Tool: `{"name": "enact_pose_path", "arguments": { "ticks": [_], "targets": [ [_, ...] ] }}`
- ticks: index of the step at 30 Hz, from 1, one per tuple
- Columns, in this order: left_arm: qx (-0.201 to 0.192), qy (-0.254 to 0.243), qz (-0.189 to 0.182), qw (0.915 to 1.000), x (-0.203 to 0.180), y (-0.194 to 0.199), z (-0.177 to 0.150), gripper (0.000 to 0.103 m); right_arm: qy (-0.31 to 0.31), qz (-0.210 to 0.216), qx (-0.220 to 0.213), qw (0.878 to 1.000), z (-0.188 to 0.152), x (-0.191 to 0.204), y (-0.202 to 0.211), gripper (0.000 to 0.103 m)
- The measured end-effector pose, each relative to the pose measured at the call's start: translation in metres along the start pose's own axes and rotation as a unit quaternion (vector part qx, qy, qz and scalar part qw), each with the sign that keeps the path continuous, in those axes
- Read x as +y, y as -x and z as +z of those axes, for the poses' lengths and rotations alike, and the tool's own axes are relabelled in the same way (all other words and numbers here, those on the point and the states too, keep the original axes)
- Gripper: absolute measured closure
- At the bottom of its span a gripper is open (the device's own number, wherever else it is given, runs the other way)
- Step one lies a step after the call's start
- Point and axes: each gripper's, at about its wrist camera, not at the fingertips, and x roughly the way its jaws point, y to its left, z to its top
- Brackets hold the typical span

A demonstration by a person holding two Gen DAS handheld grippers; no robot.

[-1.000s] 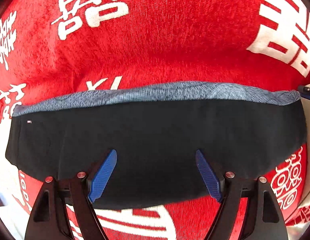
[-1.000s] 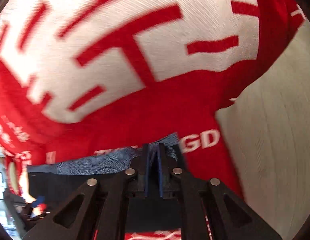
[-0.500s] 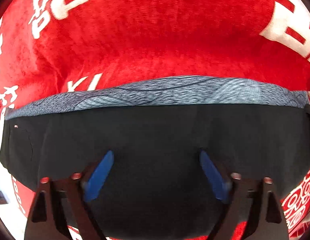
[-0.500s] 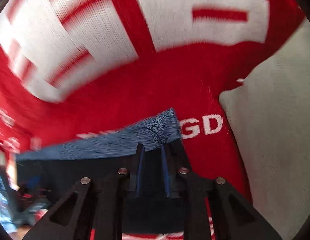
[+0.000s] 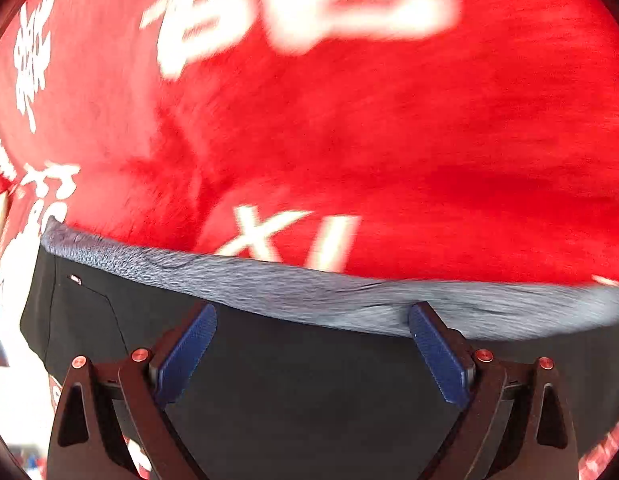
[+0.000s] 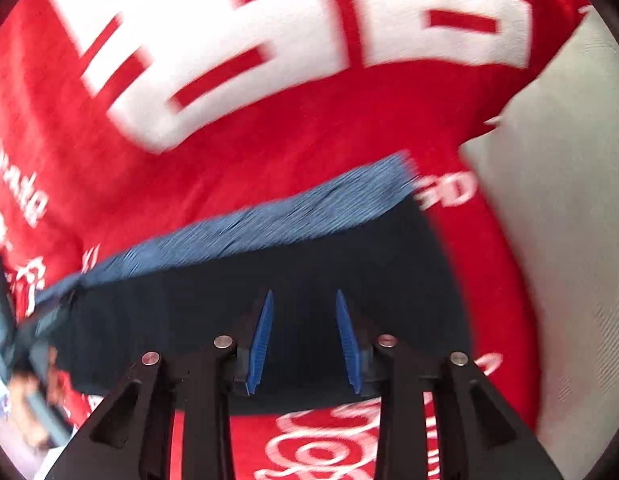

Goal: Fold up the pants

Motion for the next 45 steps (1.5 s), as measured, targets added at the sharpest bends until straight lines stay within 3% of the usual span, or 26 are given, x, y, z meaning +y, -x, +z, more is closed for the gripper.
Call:
{"name": "enact_pose_path", "arguments": {
  "ticks": [1,4,6,11,15,18,22,26,30,31,35,39,42,45],
  "targets": [
    [0.003,0.01,-0.005,0.9999,0.01,-0.013,0.003,0.0,0.002,0.006,0.004,1.0,-0.007,0.011,-0.004,0.067],
    [0.009,0.04,-0.023,0.9989,0.037,-0.026,0.012,0.0,0.008,0.006,0.015,1.0,-0.021,0.039,-0.013,0.067],
    [0.006,0.03,0.003,0.9995,0.054,-0.022,0.016,0.0,0.006,0.006,0.017,1.0,-0.03,0.054,-0.011,0.066],
    [-0.014,0.002,0.007,0.9999,0.12,0.003,0.004,0.0,0.011,0.003,0.023,1.0,-0.053,0.085,-0.006,0.058],
    [-0.008,0.029,0.016,0.9994,0.194,0.006,-0.013,0.0,0.02,0.027,0.023,0.999,-0.073,0.123,-0.007,0.044],
    [-0.002,0.038,0.046,0.9982,0.239,-0.004,-0.032,0.0,0.038,0.047,0.033,0.998,-0.086,0.166,-0.018,0.043],
    [-0.014,0.055,0.056,0.9968,0.28,-0.01,-0.027,0.0,0.056,0.073,0.047,0.995,-0.106,0.214,-0.033,0.042],
    [-0.033,0.053,0.054,0.9966,0.282,-0.013,0.0,0.0,0.065,0.08,0.068,0.992,-0.123,0.242,-0.043,0.041],
    [-0.007,0.049,0.082,0.9954,0.283,-0.054,0.015,0.0,0.085,0.077,0.068,0.991,-0.128,0.263,-0.057,0.036],
    [0.003,0.056,0.08,0.9953,0.288,-0.068,0.017,0.0,0.09,0.073,0.07,0.991,-0.128,0.267,-0.06,0.033],
    [0.005,0.086,0.049,0.995,0.295,-0.063,0.016,0.0,0.09,0.062,0.07,0.992,-0.128,0.272,-0.069,0.032],
    [-0.004,0.05,0.012,0.9986,0.287,-0.033,-0.004,0.0,0.083,0.057,0.057,0.993,-0.127,0.27,-0.077,0.031],
    [0.005,0.037,-0.015,0.9992,0.283,-0.026,-0.029,0.0,0.09,0.058,0.045,0.993,-0.128,0.276,-0.083,0.021],
    [0.015,0.015,-0.011,0.9997,0.277,-0.035,-0.051,0.0,0.093,0.049,0.044,0.993,-0.128,0.281,-0.086,0.018]
  ]
}}
